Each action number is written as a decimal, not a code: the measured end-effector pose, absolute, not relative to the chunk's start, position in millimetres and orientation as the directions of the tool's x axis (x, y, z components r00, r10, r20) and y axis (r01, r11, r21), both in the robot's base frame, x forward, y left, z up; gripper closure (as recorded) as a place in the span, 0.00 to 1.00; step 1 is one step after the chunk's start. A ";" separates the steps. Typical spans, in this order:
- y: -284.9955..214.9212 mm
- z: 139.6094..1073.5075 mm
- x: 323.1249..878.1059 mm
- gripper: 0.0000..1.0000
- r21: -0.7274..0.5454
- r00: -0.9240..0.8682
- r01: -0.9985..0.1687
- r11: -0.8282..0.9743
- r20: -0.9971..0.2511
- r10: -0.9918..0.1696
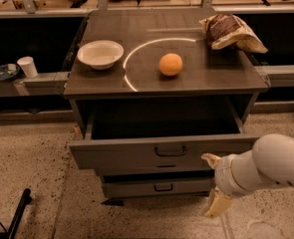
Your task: Close top drawer
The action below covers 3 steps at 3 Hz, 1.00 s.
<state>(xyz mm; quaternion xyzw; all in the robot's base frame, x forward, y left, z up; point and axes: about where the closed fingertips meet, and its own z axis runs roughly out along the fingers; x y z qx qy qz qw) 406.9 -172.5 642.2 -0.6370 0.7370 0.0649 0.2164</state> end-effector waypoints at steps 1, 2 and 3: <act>-179.0 631.7 422.0 0.39 -0.201 -0.059 -0.961 0.191 -0.527 -0.848; -178.7 615.6 443.8 0.61 -0.213 -0.020 -0.960 0.184 -0.598 -0.801; -171.4 601.7 464.2 0.85 -0.214 -0.003 -0.959 0.184 -0.644 -0.765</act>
Offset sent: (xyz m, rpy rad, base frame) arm 0.0670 -0.0064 -0.0479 0.3362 -0.1094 0.0698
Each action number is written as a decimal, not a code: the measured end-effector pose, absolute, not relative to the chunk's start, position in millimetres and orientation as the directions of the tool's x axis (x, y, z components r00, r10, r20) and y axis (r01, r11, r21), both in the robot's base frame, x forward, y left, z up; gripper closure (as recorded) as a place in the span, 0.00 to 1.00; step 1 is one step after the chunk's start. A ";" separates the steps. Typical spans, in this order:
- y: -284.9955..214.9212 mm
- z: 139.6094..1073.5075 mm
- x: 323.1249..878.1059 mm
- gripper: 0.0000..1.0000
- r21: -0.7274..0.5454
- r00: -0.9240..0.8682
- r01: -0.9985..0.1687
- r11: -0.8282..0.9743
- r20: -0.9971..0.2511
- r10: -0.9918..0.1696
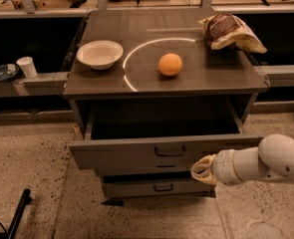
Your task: Close top drawer
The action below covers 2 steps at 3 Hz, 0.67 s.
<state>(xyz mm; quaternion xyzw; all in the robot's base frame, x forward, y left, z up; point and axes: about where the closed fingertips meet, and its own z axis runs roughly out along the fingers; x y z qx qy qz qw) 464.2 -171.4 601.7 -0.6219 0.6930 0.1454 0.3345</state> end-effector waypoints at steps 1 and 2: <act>-163.8 594.2 480.6 0.87 -0.205 -0.010 -0.957 0.206 -0.683 -0.730; -163.7 593.2 481.1 0.64 -0.203 -0.012 -0.957 0.207 -0.685 -0.728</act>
Offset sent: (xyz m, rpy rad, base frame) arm 0.0137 0.0063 -0.0063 0.0434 -0.0010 -0.0088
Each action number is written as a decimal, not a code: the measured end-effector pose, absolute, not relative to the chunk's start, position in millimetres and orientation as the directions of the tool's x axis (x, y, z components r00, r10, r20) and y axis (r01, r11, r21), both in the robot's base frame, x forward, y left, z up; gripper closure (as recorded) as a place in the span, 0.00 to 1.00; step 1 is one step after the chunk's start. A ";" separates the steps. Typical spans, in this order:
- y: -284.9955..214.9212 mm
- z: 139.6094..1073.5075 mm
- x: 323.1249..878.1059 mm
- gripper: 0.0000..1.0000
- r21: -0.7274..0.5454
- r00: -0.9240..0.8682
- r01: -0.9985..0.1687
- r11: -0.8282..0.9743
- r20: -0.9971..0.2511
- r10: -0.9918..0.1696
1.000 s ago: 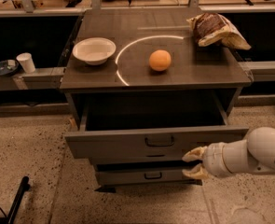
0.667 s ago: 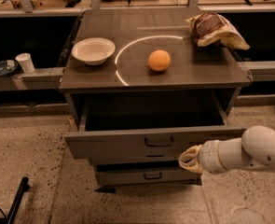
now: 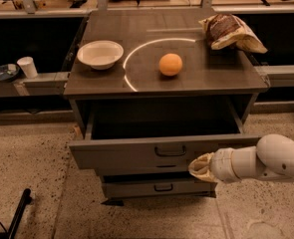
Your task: Close top drawer
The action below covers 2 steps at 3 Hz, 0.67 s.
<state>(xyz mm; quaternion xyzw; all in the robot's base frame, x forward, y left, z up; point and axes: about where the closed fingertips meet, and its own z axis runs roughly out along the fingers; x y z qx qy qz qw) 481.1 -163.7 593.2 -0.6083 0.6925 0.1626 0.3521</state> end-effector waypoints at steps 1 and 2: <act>-163.7 593.2 481.1 0.39 -0.203 -0.012 -0.957 0.207 -0.686 -0.728; -163.7 593.2 481.1 0.18 -0.203 -0.012 -0.957 0.207 -0.686 -0.728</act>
Offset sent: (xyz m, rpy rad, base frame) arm 0.0000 0.0000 0.0000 0.0000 0.0000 0.0001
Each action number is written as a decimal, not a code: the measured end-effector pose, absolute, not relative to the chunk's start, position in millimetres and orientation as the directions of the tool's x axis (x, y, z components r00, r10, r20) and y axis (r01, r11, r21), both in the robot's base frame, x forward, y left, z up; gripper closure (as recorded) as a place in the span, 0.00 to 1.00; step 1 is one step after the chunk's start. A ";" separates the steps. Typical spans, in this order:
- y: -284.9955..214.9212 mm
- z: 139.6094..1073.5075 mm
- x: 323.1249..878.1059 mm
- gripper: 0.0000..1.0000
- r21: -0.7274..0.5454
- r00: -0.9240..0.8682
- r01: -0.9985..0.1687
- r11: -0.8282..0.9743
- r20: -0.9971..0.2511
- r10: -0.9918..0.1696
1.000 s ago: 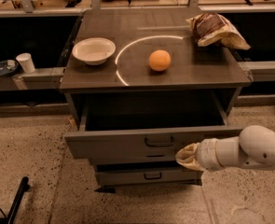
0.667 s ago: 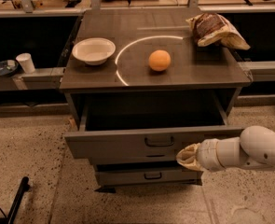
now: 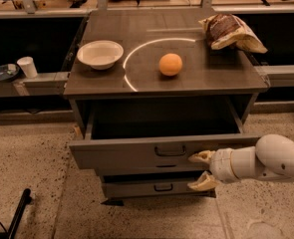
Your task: Close top drawer
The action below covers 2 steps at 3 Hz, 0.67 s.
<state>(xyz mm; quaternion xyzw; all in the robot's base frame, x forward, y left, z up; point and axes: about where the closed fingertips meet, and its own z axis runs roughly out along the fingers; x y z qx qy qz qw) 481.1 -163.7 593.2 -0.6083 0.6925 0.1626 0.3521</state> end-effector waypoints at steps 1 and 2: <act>-163.6 593.1 481.1 0.00 -0.203 -0.012 -0.957 0.207 -0.686 -0.728; -163.6 593.1 481.1 0.00 -0.203 -0.012 -0.957 0.207 -0.686 -0.728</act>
Offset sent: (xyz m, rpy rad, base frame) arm 0.0000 0.0000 0.0000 0.0000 0.0000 0.0001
